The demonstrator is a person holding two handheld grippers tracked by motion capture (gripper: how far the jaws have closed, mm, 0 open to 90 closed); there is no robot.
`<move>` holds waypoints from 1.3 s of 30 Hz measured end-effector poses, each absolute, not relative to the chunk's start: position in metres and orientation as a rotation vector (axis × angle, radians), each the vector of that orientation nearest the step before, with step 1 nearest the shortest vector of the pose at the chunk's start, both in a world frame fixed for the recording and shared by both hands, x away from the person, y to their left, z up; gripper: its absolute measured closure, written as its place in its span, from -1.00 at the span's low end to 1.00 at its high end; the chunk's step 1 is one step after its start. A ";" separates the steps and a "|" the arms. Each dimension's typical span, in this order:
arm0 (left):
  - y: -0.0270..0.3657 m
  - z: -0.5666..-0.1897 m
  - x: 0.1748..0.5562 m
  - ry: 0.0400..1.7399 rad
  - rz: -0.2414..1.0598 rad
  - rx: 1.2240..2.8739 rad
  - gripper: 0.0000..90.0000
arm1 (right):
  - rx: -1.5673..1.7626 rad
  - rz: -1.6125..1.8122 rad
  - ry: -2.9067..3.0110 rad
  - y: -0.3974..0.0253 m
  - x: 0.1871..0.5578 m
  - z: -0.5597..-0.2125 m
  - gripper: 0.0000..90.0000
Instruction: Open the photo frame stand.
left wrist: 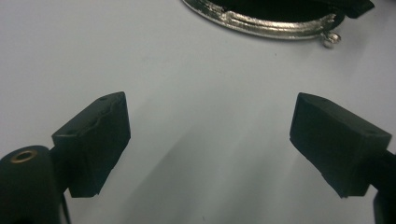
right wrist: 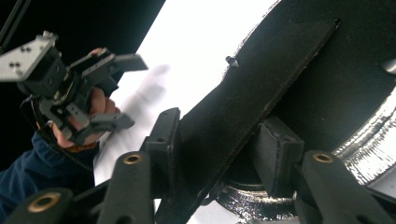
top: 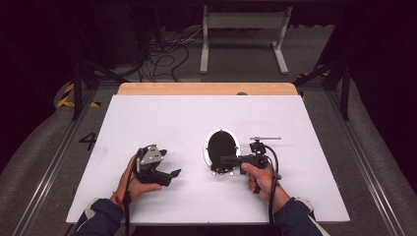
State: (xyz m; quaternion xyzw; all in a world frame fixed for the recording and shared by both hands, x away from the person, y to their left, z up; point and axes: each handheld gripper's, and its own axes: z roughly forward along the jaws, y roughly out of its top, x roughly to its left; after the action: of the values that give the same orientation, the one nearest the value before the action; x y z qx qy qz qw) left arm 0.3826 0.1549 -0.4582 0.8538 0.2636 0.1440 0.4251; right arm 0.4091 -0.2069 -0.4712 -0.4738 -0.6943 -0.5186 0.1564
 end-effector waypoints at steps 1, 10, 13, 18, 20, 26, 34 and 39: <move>0.152 -0.458 0.386 0.663 0.341 2.134 -0.69 | -1.349 -1.490 -1.994 -0.207 0.409 -0.471 0.26; 0.130 -0.451 0.409 0.617 0.291 2.104 -0.59 | -1.216 -1.570 -2.129 -0.205 0.406 -0.468 0.32; 0.121 -0.449 0.415 0.616 0.247 2.088 -0.60 | -1.199 -1.578 -2.140 -0.206 0.406 -0.468 0.33; 0.107 -0.452 0.425 0.612 0.192 2.094 -0.61 | -1.151 -1.610 -2.195 -0.205 0.403 -0.466 0.33; 0.099 -0.455 0.429 0.638 0.205 2.119 -0.60 | -1.112 -1.629 -2.245 -0.204 0.400 -0.464 0.35; 0.087 -0.461 0.434 0.641 0.119 2.112 -0.59 | -1.049 -1.656 -2.314 -0.204 0.395 -0.462 0.35; 0.079 -0.464 0.435 0.613 0.052 2.111 -0.49 | -0.999 -1.676 -2.341 -0.205 0.393 -0.460 0.38; 0.078 -0.463 0.439 0.559 0.011 2.088 -0.31 | -0.983 -1.685 -2.338 -0.206 0.392 -0.460 0.39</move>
State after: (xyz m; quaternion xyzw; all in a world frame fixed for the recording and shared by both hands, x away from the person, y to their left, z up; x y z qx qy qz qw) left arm 0.4393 0.0782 -0.4633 0.8524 0.2282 0.0046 0.4704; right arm 0.3920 -0.2059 -0.4601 -0.3223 -0.7670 -0.5528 0.0481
